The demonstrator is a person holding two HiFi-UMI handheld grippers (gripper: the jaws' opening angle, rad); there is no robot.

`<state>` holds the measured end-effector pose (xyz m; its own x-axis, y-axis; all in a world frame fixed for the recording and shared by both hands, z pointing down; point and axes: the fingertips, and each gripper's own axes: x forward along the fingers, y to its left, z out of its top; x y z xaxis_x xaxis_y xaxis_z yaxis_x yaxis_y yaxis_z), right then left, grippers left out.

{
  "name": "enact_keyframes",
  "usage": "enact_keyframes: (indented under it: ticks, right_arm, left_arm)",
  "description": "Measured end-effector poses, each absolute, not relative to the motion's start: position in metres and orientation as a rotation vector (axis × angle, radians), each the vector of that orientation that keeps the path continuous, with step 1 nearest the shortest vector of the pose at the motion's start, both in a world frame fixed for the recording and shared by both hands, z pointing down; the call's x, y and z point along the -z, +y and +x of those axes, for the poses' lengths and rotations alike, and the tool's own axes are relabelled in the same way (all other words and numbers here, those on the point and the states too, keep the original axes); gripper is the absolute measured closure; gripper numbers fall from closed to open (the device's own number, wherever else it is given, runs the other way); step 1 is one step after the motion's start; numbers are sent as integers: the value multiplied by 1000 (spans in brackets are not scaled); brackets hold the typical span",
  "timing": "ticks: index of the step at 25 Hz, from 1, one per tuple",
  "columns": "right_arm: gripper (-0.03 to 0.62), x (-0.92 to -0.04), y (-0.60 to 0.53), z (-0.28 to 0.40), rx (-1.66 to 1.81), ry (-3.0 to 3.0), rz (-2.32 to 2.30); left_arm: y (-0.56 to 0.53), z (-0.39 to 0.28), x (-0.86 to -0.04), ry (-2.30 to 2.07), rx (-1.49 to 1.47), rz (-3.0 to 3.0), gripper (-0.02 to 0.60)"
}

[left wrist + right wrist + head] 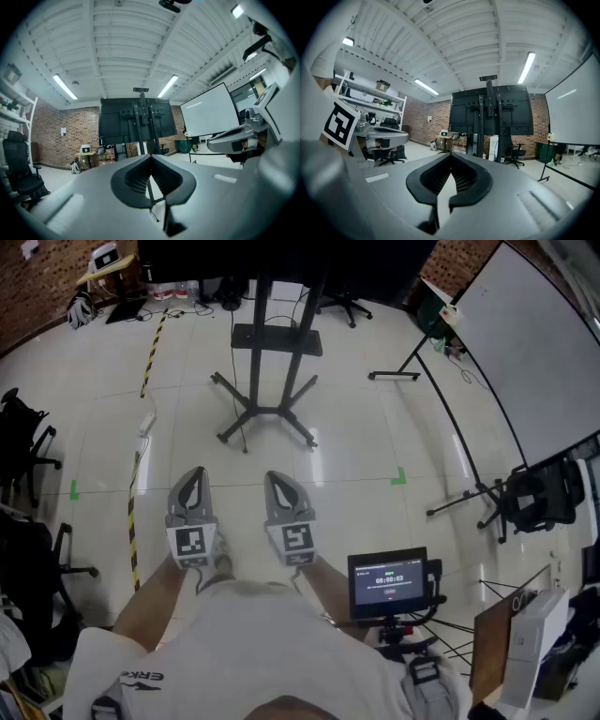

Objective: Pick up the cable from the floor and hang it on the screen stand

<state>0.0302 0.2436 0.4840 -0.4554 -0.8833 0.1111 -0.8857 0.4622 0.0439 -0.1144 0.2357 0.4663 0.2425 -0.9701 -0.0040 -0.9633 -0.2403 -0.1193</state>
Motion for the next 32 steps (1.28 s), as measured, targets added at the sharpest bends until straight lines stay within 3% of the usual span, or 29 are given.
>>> enact_keyframes:
  ticks: [17,32]
  right_arm:
    - [580,-489,38,-66,-49,-2445,1642]
    - [580,-540,-112,-44,-160,-2459,1514]
  left_arm:
    - [34,-216,-481,1816,175,-2485,580]
    - [-106,-198,-533,1924,362,-2474,580]
